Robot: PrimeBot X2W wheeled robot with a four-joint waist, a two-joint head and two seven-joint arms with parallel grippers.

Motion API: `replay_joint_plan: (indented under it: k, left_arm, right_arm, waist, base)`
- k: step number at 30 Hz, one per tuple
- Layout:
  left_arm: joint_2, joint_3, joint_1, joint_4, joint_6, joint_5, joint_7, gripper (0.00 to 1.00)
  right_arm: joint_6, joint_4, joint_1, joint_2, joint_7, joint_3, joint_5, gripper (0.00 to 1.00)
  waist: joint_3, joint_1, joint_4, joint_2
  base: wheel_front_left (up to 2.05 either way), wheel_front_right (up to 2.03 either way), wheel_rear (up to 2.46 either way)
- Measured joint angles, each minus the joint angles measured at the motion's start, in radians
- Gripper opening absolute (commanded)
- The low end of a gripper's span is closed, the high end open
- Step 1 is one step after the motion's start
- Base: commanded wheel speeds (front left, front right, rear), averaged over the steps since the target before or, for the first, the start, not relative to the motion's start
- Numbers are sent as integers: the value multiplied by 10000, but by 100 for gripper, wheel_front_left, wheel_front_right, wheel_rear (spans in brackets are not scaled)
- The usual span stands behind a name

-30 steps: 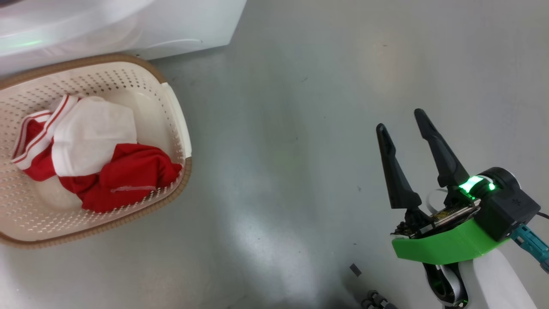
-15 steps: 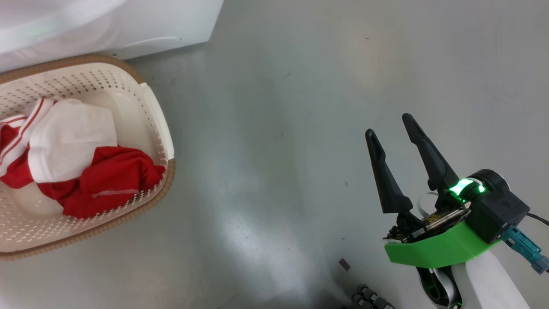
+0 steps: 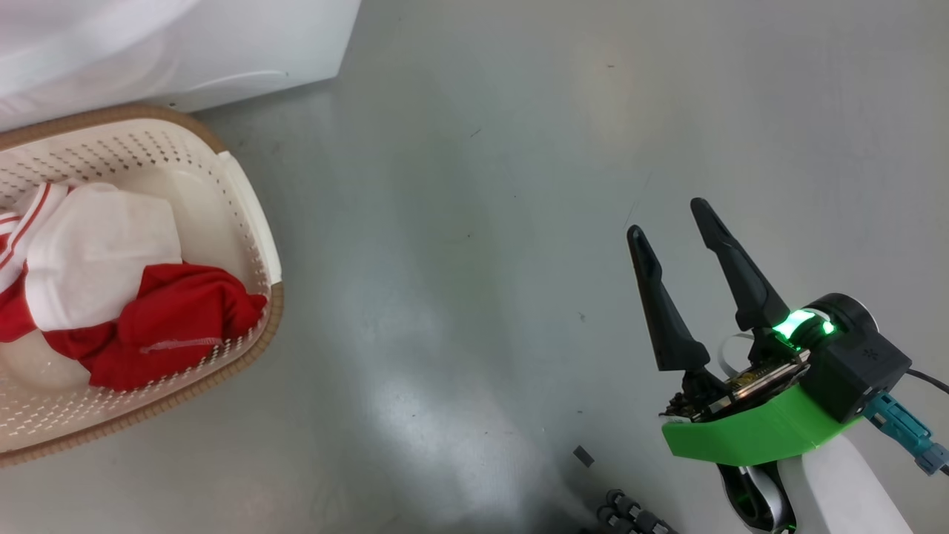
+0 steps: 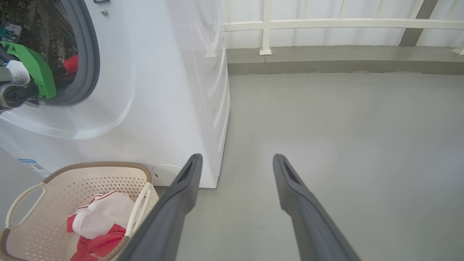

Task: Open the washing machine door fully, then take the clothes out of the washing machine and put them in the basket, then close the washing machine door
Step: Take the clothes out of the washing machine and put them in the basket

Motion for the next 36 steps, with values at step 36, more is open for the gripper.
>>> replay_joint_plan:
  k: [36]
  left_arm:
    - [-115, -123, 1011, -2182, -529, -941, -656, 0]
  right_arm:
    - [0, 104, -8, -4, 0, -100, -12, 100]
  waist:
    - [-252, 0, 592, 0]
  base:
    - [0, 0, 0]
